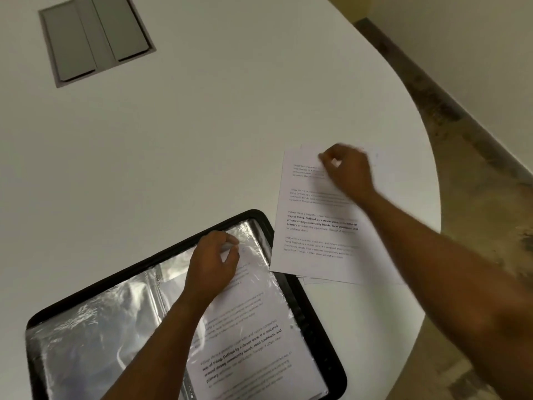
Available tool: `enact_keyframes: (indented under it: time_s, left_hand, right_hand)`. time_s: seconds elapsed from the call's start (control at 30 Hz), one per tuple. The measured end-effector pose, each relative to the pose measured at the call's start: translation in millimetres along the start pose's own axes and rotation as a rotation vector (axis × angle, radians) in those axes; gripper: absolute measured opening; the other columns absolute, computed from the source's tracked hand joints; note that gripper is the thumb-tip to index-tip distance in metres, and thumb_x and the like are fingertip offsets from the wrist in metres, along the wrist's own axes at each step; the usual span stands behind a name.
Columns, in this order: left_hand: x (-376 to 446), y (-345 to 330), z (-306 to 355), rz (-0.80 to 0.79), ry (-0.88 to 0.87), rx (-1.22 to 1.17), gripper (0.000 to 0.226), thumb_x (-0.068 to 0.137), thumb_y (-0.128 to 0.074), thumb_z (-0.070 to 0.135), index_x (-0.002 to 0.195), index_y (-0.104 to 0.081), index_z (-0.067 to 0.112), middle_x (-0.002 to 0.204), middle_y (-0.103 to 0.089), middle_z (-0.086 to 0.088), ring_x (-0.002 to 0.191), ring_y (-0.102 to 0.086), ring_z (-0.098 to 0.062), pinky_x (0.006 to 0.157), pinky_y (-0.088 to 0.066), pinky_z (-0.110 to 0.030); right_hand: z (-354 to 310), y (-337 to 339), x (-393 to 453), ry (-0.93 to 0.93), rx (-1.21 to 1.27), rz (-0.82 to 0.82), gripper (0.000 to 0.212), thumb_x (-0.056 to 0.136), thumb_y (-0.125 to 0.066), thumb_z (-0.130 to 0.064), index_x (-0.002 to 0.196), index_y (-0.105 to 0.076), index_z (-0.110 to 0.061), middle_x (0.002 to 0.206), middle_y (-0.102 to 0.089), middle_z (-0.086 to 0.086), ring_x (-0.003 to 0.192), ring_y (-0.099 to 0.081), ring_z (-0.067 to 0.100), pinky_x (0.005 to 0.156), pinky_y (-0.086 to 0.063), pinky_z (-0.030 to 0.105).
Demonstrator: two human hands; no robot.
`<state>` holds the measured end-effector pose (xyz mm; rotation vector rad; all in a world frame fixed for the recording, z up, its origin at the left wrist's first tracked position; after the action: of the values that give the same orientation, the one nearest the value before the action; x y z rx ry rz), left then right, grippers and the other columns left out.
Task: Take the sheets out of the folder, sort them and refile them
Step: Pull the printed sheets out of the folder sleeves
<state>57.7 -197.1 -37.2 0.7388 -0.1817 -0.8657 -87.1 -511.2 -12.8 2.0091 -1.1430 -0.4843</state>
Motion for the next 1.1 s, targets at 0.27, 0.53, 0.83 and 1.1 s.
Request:
enact_keyframes:
  time_s: [0.27,0.53,0.83,1.1]
  left_hand:
    - [-16,21,2,0.085,0.113,-0.194,0.022,0.088,-0.059,0.007,0.084,-0.060,0.028,0.093,-0.064,0.011,0.088,-0.059,-0.001,0.068,-0.041,-0.018]
    - [-43,73,4,0.234,0.169,-0.558,0.016,0.078,-0.050,0.014,0.081,-0.066,0.012,0.092,-0.069,-0.008,0.090,-0.063,-0.022,0.082,-0.047,-0.035]
    - [-114,142,-9,0.351,0.387,-0.360,0.096,0.078,-0.073,0.044,0.151,-0.012,0.033,0.157,-0.024,0.007,0.138,-0.034,-0.015,0.106,-0.035,-0.035]
    - [-181,194,-81,0.332,0.643,-0.080,0.026,0.091,-0.055,0.020,0.115,-0.064,0.019,0.120,-0.063,-0.009,0.113,-0.057,-0.030,0.097,-0.046,-0.042]
  right_hand:
    - [-95,-109,-190,0.078,0.200,-0.695,0.052,0.081,-0.070,-0.054,0.122,-0.062,-0.022,0.104,-0.070,-0.004,0.089,-0.064,0.008,0.081,-0.052,0.024]
    - [-124,-128,-260,0.073,0.175,-0.793,0.025,0.093,-0.060,-0.039,0.100,-0.072,-0.018,0.098,-0.074,0.000,0.085,-0.068,0.015,0.083,-0.054,0.031]
    - [-242,-125,-318,-0.011,0.581,-1.093,0.047,0.104,-0.038,-0.037,0.137,-0.048,-0.006,0.131,-0.061,0.013,0.090,-0.070,0.039,0.065,-0.057,0.033]
    - [-311,-172,-379,0.187,0.428,-1.306,0.051,0.102,-0.042,-0.039,0.149,-0.035,-0.020,0.148,-0.045,0.003,0.124,-0.056,0.024,0.099,-0.050,0.041]
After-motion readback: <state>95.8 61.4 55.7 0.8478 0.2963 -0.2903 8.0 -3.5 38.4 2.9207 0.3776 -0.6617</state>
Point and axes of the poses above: each hand's wrist, its own x-axis towards the middle knuckle, its own y-axis out of the back of the hand, z = x × y, the point moved 9 cm from there along x, towards the middle knuckle
